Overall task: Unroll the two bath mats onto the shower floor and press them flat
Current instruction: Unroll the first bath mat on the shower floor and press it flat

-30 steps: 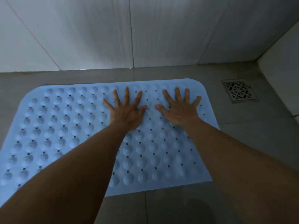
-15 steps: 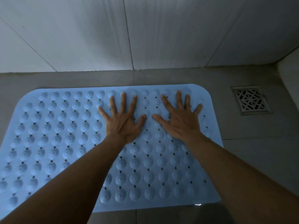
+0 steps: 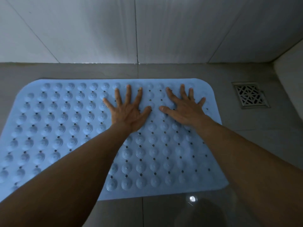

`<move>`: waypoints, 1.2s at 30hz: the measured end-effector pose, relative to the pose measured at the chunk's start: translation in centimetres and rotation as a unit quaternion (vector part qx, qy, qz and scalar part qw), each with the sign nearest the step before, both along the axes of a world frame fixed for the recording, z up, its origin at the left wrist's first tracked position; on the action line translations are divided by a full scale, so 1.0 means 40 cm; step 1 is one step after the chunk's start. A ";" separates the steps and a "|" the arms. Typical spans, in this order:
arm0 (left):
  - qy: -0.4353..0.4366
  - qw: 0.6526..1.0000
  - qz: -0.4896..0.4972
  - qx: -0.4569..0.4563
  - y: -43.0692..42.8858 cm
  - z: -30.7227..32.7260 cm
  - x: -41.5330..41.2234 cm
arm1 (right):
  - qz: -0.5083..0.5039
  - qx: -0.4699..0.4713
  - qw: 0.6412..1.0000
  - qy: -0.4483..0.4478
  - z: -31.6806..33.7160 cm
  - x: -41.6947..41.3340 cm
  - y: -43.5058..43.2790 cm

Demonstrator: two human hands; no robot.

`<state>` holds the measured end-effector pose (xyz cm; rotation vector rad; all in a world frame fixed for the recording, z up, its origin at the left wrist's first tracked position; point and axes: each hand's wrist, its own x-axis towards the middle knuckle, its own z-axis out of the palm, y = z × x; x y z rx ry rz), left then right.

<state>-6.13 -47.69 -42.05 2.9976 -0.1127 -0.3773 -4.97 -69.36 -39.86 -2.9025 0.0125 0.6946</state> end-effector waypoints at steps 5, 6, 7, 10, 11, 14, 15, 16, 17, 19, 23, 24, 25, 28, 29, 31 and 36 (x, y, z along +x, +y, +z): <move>0.043 0.998 -0.005 -0.051 0.019 0.036 0.016 | -0.042 0.008 0.999 0.018 0.037 -0.032 0.023; 0.044 0.996 -0.005 -0.075 0.032 0.047 0.010 | -0.042 0.008 0.999 0.012 0.040 -0.053 0.046; 0.039 0.994 -0.008 -0.100 0.050 0.056 -0.002 | -0.037 0.009 0.999 0.001 0.045 -0.077 0.074; 0.007 0.987 -0.007 -0.161 0.112 0.081 -0.075 | -0.034 0.052 0.998 -0.020 0.058 -0.144 0.180; -0.004 0.985 -0.001 -0.171 0.139 0.086 -0.107 | -0.037 0.073 0.996 -0.019 0.062 -0.164 0.221; -0.038 0.987 0.020 -0.158 0.250 0.087 -0.187 | -0.015 0.099 0.994 -0.031 0.071 -0.220 0.350; -0.048 0.988 0.030 -0.141 0.295 0.086 -0.209 | -0.002 0.100 0.994 -0.036 0.071 -0.237 0.392; -0.057 0.990 0.043 -0.122 0.341 0.083 -0.226 | 0.009 0.098 0.994 -0.039 0.069 -0.252 0.433; -0.064 0.991 0.058 -0.103 0.388 0.080 -0.243 | 0.019 0.092 0.995 -0.039 0.065 -0.268 0.470; -0.066 0.992 0.082 -0.066 0.471 0.075 -0.272 | 0.039 0.079 0.996 -0.033 0.054 -0.296 0.536; -0.018 0.995 0.096 -0.016 0.603 0.042 -0.334 | 0.068 0.043 0.997 -0.021 0.020 -0.348 0.625; -0.010 0.996 0.093 -0.010 0.624 0.031 -0.347 | 0.071 0.028 0.997 -0.027 0.011 -0.355 0.636; -0.009 0.996 0.087 -0.005 0.635 0.022 -0.355 | 0.069 0.016 0.997 -0.033 0.002 -0.359 0.643; -0.015 0.996 0.084 -0.001 0.638 0.014 -0.356 | 0.052 -0.007 0.997 -0.059 -0.018 -0.366 0.655; -0.017 0.996 0.088 0.001 0.635 0.015 -0.355 | 0.048 -0.012 0.996 -0.070 -0.023 -0.368 0.659; -0.017 0.996 0.090 0.005 0.633 0.016 -0.353 | 0.039 -0.015 0.996 -0.083 -0.028 -0.369 0.664; -0.011 0.995 0.102 0.016 0.630 0.014 -0.346 | 0.041 -0.031 0.996 -0.079 -0.026 -0.364 0.666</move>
